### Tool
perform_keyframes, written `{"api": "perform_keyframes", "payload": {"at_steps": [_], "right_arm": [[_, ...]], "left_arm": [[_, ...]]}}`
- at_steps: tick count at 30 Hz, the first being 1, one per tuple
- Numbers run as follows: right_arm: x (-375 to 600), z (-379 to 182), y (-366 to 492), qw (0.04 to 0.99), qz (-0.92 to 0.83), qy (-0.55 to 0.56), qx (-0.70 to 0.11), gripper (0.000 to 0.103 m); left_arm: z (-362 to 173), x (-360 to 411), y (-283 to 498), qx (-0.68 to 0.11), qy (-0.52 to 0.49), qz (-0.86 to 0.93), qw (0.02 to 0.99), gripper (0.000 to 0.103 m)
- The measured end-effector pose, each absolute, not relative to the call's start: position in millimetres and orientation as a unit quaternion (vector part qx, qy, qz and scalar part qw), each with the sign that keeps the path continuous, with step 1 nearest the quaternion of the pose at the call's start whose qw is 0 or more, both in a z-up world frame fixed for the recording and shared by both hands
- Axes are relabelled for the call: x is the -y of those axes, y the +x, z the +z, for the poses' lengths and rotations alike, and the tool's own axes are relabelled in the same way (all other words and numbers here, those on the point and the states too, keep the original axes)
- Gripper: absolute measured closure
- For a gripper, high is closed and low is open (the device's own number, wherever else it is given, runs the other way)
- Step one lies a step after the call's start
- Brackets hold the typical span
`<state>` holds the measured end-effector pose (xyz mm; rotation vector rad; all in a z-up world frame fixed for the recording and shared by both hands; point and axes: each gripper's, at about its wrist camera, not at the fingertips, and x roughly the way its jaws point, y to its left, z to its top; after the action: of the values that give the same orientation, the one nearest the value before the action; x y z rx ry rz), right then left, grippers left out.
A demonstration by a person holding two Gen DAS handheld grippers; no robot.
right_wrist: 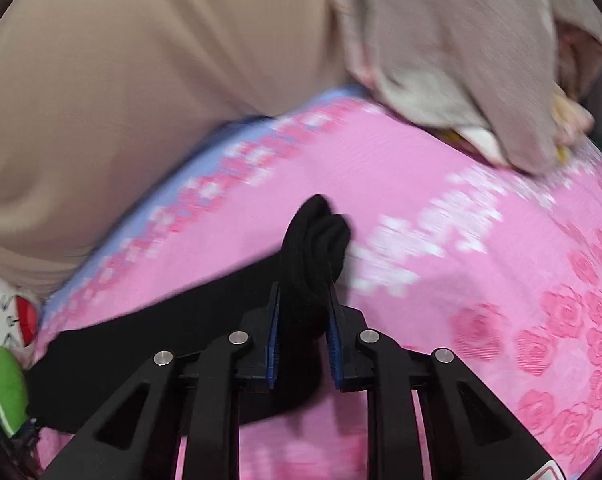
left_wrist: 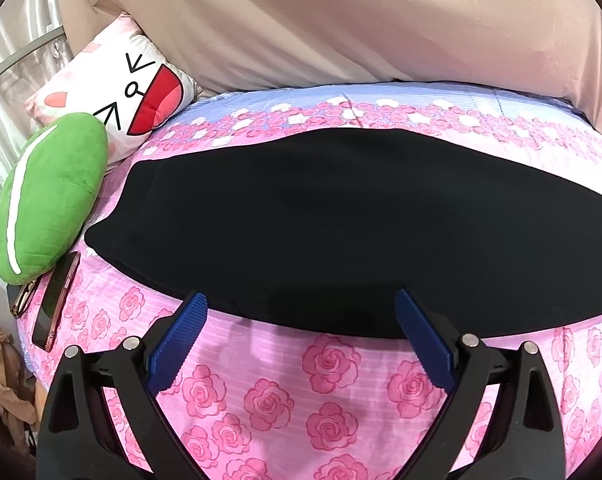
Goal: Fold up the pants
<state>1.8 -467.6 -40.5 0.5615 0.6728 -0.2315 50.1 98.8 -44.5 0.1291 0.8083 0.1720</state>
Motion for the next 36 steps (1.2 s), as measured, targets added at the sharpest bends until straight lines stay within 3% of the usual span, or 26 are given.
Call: {"api": "perform_keyframes", "payload": {"at_steps": [3, 8, 11, 13, 14, 17, 19, 21, 23, 29, 32, 36], "right_arm": [[400, 6, 24, 0.925, -0.043, 0.222, -0.305, 0.084], [265, 37, 69, 0.935, 0.083, 0.146, -0.311, 0.084], [181, 23, 98, 0.923, 0.146, 0.108, -0.338, 0.084], [131, -2, 114, 0.907, 0.179, 0.081, -0.373, 0.08], [114, -16, 120, 0.898, 0.189, 0.07, -0.391, 0.074], [76, -56, 127, 0.872, 0.202, 0.03, -0.444, 0.072], [76, -52, 114, 0.876, 0.196, 0.029, -0.439, 0.071], [104, -29, 92, 0.898, 0.176, 0.04, -0.402, 0.042], [152, -8, 67, 0.922, 0.11, 0.056, -0.366, 0.032], [288, -30, 34, 0.899, -0.036, 0.153, -0.409, 0.03], [307, -57, 36, 0.875, 0.012, 0.24, -0.42, 0.03], [289, -82, 50, 0.862, 0.048, 0.277, -0.422, 0.029]], "left_arm": [[-44, -107, 48, -0.391, 0.052, 0.08, 0.916, 0.01], [-44, -128, 42, -0.387, 0.037, 0.078, 0.918, 0.01], [-43, -146, 36, -0.385, 0.03, 0.082, 0.919, 0.01], [-44, -159, 33, -0.385, 0.027, 0.087, 0.918, 0.01], [-45, -163, 32, -0.385, 0.026, 0.088, 0.918, 0.01], [-48, -179, 31, -0.388, 0.024, 0.091, 0.917, 0.01], [-50, -190, 29, -0.389, 0.018, 0.094, 0.916, 0.01], [-51, -200, 29, -0.39, 0.009, 0.096, 0.916, 0.01], [-52, -206, 31, -0.39, 0.0, 0.098, 0.916, 0.01], [-51, -202, 38, -0.386, -0.024, 0.093, 0.917, 0.01], [-49, -190, 41, -0.391, -0.028, 0.088, 0.916, 0.01], [-43, -173, 36, -0.391, -0.018, 0.088, 0.916, 0.01]]}}
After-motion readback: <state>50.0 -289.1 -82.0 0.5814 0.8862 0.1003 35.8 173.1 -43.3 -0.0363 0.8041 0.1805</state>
